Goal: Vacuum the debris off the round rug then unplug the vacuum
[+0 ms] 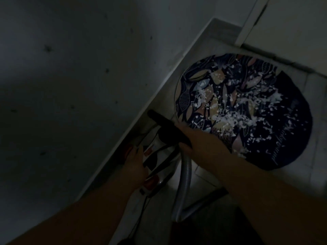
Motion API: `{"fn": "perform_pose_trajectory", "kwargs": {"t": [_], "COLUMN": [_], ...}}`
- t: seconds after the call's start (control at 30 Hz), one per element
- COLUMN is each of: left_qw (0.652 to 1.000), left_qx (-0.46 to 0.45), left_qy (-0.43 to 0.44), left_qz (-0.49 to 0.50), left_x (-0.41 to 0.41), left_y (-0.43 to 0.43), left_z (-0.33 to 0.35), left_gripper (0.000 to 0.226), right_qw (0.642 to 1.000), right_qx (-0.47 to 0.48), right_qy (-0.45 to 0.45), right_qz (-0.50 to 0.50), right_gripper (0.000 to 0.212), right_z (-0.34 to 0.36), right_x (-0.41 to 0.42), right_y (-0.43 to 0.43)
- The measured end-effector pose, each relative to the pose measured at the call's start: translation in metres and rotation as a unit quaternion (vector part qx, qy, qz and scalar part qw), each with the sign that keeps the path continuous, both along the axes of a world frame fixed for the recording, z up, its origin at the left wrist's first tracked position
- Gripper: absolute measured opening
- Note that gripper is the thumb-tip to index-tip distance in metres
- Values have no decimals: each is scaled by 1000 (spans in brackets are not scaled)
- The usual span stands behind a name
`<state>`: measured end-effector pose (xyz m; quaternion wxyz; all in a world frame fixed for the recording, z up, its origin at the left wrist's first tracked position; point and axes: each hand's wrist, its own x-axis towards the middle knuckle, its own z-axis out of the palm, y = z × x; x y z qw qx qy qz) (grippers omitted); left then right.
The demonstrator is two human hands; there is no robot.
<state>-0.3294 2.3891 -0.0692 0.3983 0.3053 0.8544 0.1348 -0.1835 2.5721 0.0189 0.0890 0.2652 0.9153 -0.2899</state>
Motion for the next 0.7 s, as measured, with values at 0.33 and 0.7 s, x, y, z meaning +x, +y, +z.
{"fn": "perform_pose_trajectory", "kwargs": {"t": [0.33, 0.7], "left_qw": [1000, 995], "left_qx": [16, -54], "left_qy": [-8, -58], "left_qz": [14, 66], "left_x": [-3, -49], "left_y": [42, 18], "left_z": [-7, -80], "left_gripper": [76, 85], "right_qw": [999, 990], "right_qx": [-10, 98], "right_qy": [-25, -74], "right_qz": [22, 76], "right_gripper": [63, 60], "right_z": [-24, -85], "right_x": [-53, -114], "right_y": [34, 21]}}
